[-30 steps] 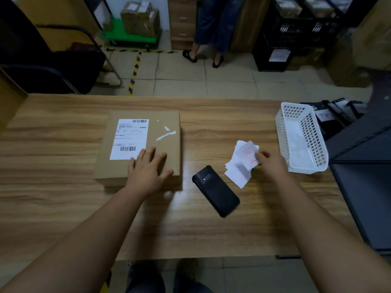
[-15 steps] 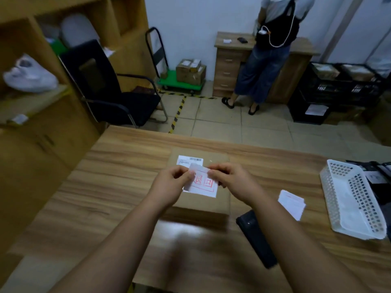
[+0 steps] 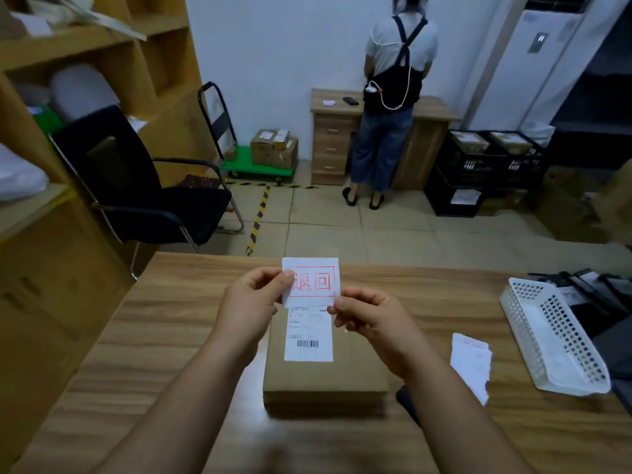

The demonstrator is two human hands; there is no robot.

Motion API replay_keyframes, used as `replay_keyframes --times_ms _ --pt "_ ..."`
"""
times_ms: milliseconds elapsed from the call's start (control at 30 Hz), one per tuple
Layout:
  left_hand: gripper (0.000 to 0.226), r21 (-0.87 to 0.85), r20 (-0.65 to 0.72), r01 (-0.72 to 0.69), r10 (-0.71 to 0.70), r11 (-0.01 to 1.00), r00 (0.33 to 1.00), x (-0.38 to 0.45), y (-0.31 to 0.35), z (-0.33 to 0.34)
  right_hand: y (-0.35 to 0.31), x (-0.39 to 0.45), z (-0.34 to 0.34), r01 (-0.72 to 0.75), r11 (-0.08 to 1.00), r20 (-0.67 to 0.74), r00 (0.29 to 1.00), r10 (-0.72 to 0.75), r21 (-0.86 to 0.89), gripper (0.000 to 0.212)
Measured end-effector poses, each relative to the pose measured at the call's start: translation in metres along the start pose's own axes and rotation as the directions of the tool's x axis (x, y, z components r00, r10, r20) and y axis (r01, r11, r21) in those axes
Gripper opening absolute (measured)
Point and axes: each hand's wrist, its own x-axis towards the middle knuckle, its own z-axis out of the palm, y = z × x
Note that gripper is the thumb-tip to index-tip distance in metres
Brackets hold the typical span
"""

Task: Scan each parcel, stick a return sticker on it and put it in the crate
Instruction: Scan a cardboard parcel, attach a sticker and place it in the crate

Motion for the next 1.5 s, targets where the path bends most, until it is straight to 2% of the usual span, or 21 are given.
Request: replay_keyframes --times_ms 100,367,500,633,733,833,867,933,967,1000,1033,1067,1100,1133,1167,1200,1267,1333,1500 --pt "0.011 -0.007 0.048 -0.002 0.002 1.000 0.999 0.010 0.008 -0.006 -0.008 0.000 0.008 0.010 1.000 0.001 1.000 -0.010 0.027 0.012" --pt "0.008 -0.043 0.047 -0.054 0.056 0.998 0.997 0.025 0.022 -0.014 -0.016 0.001 0.021 0.041 0.996 -0.054 0.998 -0.036 0.081 0.018" --pt "0.009 -0.058 0.034 -0.076 0.078 0.995 0.996 0.024 0.029 -0.014 -0.017 -0.001 0.022 0.030 0.994 -0.041 0.999 -0.026 0.110 0.035" --pt "0.008 -0.075 0.010 -0.108 0.109 0.991 0.994 0.019 0.036 -0.015 -0.020 -0.005 0.021 0.058 0.988 -0.038 0.998 -0.053 0.142 0.024" --pt "0.008 -0.077 -0.004 -0.113 0.113 0.991 0.994 0.013 0.037 -0.014 -0.022 -0.008 0.023 0.080 0.993 -0.044 0.996 -0.077 0.089 0.023" --pt "0.010 -0.069 -0.006 -0.112 0.112 0.991 0.994 0.004 0.037 -0.010 -0.023 -0.011 0.025 0.108 0.992 -0.091 0.991 -0.102 0.063 0.004" --pt "0.010 -0.065 -0.010 -0.106 0.106 0.992 0.994 0.003 0.036 -0.009 -0.023 -0.011 0.024 0.114 0.992 -0.107 0.988 -0.108 0.055 0.006" --pt "0.012 -0.012 -0.014 -0.099 0.098 0.995 0.995 -0.001 0.035 -0.005 -0.024 -0.013 0.021 0.115 0.993 -0.127 0.986 -0.109 0.040 0.011" --pt "0.017 0.087 -0.036 -0.132 0.136 0.987 0.990 -0.002 0.032 -0.004 -0.024 -0.014 0.020 0.116 0.993 -0.142 0.984 -0.111 0.029 0.012" --pt "0.027 0.249 -0.066 -0.206 0.229 0.946 0.971 -0.003 0.029 -0.004 -0.023 -0.014 0.017 0.120 0.993 -0.162 0.980 -0.118 0.003 0.012" --pt "0.036 0.415 -0.069 -0.307 0.366 0.857 0.928 -0.005 0.027 -0.004 -0.023 -0.015 0.015 0.120 0.992 -0.185 0.975 -0.125 -0.039 0.012" --pt "0.037 0.528 -0.014 -0.439 0.525 0.727 0.851 -0.007 0.027 -0.004 -0.022 -0.015 0.011 0.121 0.988 -0.203 0.970 -0.138 -0.091 0.011" --pt "0.030 0.577 0.098 -0.575 0.649 0.581 0.754 -0.009 0.027 -0.003 -0.022 -0.016 0.009 0.122 0.982 -0.208 0.967 -0.150 -0.143 0.010" --pt "0.021 0.585 0.226 -0.672 0.704 0.455 0.673 -0.010 0.027 0.000 -0.021 -0.016 0.006 0.127 0.973 -0.198 0.966 -0.165 -0.192 0.009" --pt "0.017 0.567 0.340 -0.735 0.708 0.371 0.619 -0.011 0.027 0.003 -0.023 -0.017 0.004 0.136 0.963 -0.180 0.967 -0.180 -0.232 0.010" --pt "0.016 0.542 0.419 -0.762 0.672 0.355 0.611 -0.013 0.028 0.006 -0.024 -0.018 0.003 0.153 0.954 -0.155 0.968 -0.197 -0.257 0.010" --pt "0.014 0.490 0.471 -0.739 0.573 0.463 0.671 -0.015 0.030 0.012 -0.026 -0.020 0.001 0.199 0.947 -0.099 0.968 -0.230 -0.254 0.010" --pt "0.014 0.447 0.443 -0.695 0.535 0.564 0.719 -0.017 0.029 0.017 -0.028 -0.023 -0.001 0.237 0.941 -0.054 0.965 -0.257 -0.240 0.010" --pt "0.018 0.350 0.385 -0.637 0.514 0.687 0.766 -0.025 0.031 0.024 -0.027 -0.023 -0.010 0.259 0.951 -0.016 0.964 -0.266 -0.170 0.015"
